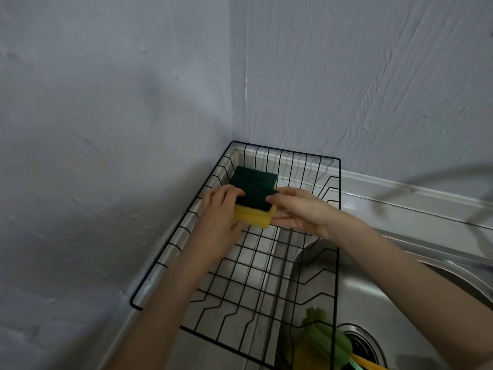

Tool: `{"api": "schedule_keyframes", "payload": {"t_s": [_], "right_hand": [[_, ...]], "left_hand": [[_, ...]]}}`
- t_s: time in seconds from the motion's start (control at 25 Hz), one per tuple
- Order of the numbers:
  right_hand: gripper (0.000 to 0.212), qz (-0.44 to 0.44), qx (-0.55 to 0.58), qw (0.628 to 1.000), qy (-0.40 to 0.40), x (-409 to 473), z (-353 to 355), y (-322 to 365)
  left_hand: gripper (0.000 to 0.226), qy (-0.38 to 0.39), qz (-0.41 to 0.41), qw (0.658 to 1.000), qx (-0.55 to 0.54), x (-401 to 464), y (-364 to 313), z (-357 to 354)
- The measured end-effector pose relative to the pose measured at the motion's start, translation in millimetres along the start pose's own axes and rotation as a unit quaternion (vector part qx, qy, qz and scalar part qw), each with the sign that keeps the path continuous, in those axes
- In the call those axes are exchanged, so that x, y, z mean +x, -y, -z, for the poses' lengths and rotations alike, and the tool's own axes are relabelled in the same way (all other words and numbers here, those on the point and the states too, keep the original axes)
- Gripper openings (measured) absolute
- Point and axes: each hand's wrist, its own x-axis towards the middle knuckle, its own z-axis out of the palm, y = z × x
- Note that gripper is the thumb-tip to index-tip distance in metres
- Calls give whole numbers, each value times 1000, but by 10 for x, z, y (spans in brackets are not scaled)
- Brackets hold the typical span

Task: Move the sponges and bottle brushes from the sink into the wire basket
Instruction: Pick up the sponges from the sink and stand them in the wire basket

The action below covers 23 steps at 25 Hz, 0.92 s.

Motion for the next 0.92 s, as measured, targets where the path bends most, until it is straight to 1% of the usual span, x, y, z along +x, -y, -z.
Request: {"api": "schedule_keyframes", "payload": {"t_s": [0.16,0.28,0.32,0.4,0.48,0.56,0.64,0.68,0.8,0.92], "right_hand": [[37,-23,24,999,-22,191,-99,-100],[31,-28,15,998,-62,308,-152,-139],[33,-23,-8,997,-71,338,-164,-159],[44,-10,-82,993,-84,403,-167,-197],[56,2,-127,987,-96,428,-163,-194],[57,26,-192,974,-116,416,-163,-174],[56,57,-306,941,-131,375,-163,-150],[57,69,-339,929,-133,332,-159,-136],[60,93,-376,913,-125,182,-113,-60],[64,126,-396,898,-142,-97,-18,46]], "left_hand": [[57,76,17,996,36,77,91,-121],[63,150,37,986,55,113,149,-208],[64,171,44,983,58,121,165,-233],[65,198,57,977,63,137,194,-265],[65,214,60,972,71,149,208,-269],[66,226,60,969,82,155,200,-258],[65,235,59,965,96,159,179,-242],[65,238,61,964,101,159,157,-226],[62,230,76,965,99,150,68,-130],[59,206,50,974,79,63,-140,19]]}}
